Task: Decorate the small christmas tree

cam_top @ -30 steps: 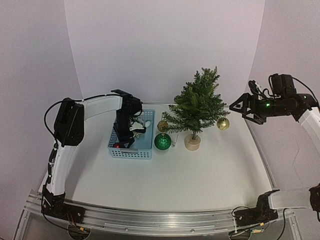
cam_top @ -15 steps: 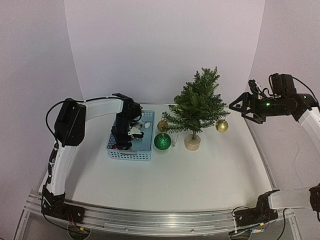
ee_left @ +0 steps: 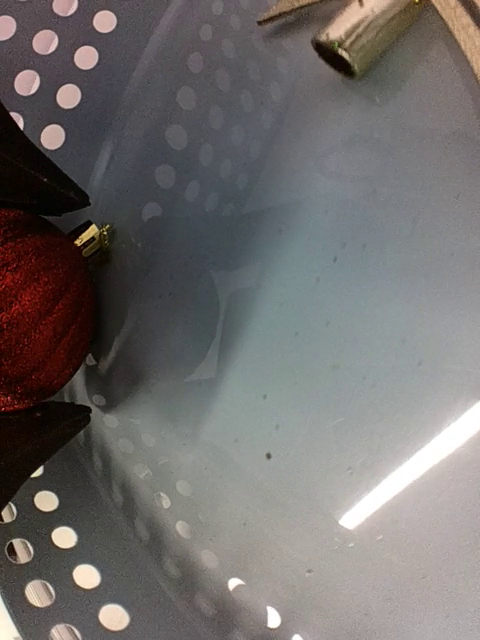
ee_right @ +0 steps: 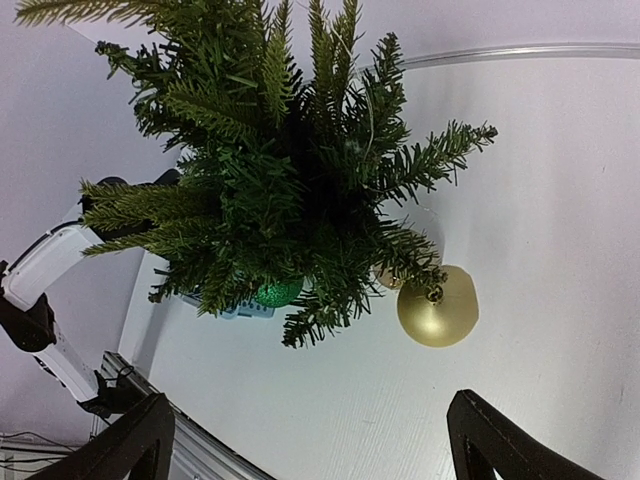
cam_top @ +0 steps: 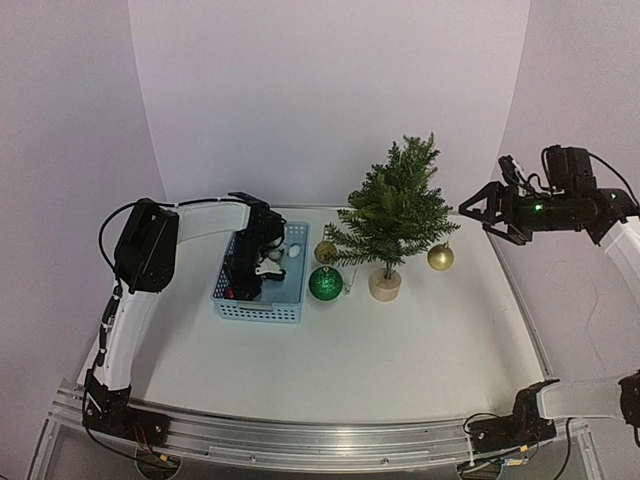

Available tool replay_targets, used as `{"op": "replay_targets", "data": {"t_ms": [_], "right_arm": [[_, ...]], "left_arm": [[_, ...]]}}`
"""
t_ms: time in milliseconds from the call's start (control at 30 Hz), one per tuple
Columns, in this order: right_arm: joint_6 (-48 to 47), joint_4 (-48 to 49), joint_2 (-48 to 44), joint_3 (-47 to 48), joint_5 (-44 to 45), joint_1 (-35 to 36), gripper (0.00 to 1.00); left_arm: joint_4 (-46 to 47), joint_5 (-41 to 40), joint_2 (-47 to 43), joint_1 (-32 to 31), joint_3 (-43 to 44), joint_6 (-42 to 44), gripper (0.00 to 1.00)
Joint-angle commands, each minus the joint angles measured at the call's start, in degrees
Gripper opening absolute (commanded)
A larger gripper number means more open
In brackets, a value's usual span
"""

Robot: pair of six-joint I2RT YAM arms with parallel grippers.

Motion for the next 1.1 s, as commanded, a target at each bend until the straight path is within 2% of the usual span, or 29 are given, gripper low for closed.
{"op": "replay_targets", "data": {"t_ms": [0,367,600,767,933,1067], "right_arm": [[-0.01,1.32,-0.62,0.16,-1.48,-0.20,0.94],[0.22,1.63,0.48,2.24,-2.51,-0.18,0.94],[0.87,2.17,0.70,5.36,-3.84,-0.18,0.94],[2.26,3.67,1.70,7.68,-5.87,-0.21,0.94],[4.54,7.39,2.06,9.53,-8.78,-0.17,0.94],[5.14,8.83,1.93,10.97,-9.74,-0.09,0.93]], "left_arm": [[-5.42,-0.22,-0.67,0.22,3.53,-0.14,0.54],[-5.30,2.01,-2.26,0.25,15.14,-0.55,0.52],[-2.63,8.96,-5.03,0.65,25.56,-3.71,0.52],[4.22,18.39,-11.16,1.38,25.07,-6.05,0.51],[13.92,30.91,-19.91,2.52,19.46,-8.28,0.52],[18.33,37.41,-24.16,2.63,17.73,-9.94,0.53]]}}
